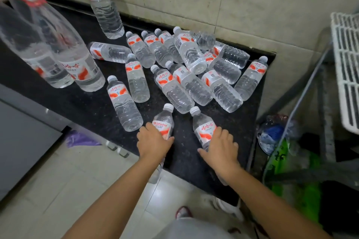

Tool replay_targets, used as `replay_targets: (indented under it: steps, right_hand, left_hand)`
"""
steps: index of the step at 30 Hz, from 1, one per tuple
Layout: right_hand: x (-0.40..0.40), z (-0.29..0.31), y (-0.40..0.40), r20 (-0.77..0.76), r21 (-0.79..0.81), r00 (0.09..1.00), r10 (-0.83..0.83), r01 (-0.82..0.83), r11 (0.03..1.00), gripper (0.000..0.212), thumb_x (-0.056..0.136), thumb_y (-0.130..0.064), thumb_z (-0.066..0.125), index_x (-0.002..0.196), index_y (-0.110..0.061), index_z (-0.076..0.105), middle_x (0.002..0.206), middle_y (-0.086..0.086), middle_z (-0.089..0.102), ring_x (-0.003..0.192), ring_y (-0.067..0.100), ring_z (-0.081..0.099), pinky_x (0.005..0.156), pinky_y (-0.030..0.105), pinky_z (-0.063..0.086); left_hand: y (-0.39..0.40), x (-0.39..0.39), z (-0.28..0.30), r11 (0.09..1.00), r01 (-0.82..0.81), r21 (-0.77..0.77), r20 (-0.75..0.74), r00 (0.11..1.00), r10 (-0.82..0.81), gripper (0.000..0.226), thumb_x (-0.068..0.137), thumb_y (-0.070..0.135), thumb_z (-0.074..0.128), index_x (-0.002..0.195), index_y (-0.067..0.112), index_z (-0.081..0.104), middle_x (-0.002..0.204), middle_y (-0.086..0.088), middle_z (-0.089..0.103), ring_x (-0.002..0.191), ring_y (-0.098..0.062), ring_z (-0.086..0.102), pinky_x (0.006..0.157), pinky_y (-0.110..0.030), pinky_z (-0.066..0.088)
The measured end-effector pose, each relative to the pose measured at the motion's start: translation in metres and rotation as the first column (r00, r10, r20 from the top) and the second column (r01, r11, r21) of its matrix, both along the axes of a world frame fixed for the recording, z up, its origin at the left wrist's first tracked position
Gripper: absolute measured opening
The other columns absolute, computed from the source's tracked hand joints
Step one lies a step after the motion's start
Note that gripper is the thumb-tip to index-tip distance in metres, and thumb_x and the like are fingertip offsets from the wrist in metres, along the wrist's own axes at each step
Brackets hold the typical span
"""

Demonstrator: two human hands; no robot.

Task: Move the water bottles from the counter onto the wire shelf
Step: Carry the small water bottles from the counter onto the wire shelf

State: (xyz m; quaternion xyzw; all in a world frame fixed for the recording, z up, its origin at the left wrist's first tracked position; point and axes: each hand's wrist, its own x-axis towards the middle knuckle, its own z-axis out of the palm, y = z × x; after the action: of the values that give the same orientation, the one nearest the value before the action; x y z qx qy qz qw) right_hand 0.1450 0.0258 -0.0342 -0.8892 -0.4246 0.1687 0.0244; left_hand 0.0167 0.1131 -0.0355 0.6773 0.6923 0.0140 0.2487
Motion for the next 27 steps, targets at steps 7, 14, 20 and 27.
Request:
replay_targets:
  steps: [7, 14, 20, 27]
  right_hand:
    - [-0.003, 0.0, 0.01, 0.009, -0.027, 0.997, -0.072, 0.072, 0.997, 0.078, 0.076, -0.04, 0.07, 0.131, -0.007, 0.026, 0.131, 0.012, 0.038, 0.121, 0.026, 0.041, 0.093, 0.039, 0.043]
    - [-0.003, 0.027, 0.005, -0.077, 0.076, 0.991, -0.113, 0.119, 0.99, 0.072, 0.075, -0.035, 0.071, 0.127, -0.009, 0.029, 0.131, 0.011, 0.037, 0.122, 0.026, 0.04, 0.093, 0.037, 0.044]
    - [0.023, 0.109, 0.02, -0.066, 0.357, 0.993, -0.098, 0.115, 0.927, 0.078, 0.075, -0.041, 0.07, 0.131, -0.008, 0.027, 0.134, 0.011, 0.035, 0.125, 0.027, 0.036, 0.095, 0.032, 0.04]
    - [0.099, 0.24, 0.017, 0.031, 0.716, 0.98, -0.199, 0.117, 0.689, 0.07, 0.074, -0.035, 0.072, 0.122, -0.003, 0.033, 0.128, 0.015, 0.04, 0.119, 0.031, 0.039, 0.09, 0.036, 0.04]
  left_hand:
    - [-0.004, 0.007, 0.0, 0.998, 0.064, 0.024, -0.086, 0.994, -0.062, 0.069, 0.075, 0.031, 0.071, 0.123, 0.006, 0.03, 0.128, -0.015, 0.038, 0.121, -0.03, 0.039, 0.095, -0.039, 0.041]
    - [-0.006, 0.003, 0.019, 0.974, 0.164, 0.155, -0.078, 0.985, -0.154, 0.06, 0.074, 0.029, 0.07, 0.117, 0.006, 0.034, 0.123, -0.014, 0.042, 0.115, -0.03, 0.043, 0.091, -0.038, 0.042]
    - [0.017, 0.026, 0.087, 0.898, 0.11, 0.427, 0.072, 0.985, -0.155, 0.058, 0.075, 0.035, 0.069, 0.111, -0.002, 0.043, 0.114, -0.02, 0.048, 0.107, -0.035, 0.045, 0.084, -0.039, 0.04]
    - [0.025, 0.109, 0.211, 0.757, 0.046, 0.651, 0.204, 0.951, -0.233, 0.058, 0.076, 0.03, 0.068, 0.113, -0.004, 0.041, 0.117, -0.023, 0.046, 0.11, -0.038, 0.043, 0.087, -0.043, 0.037]
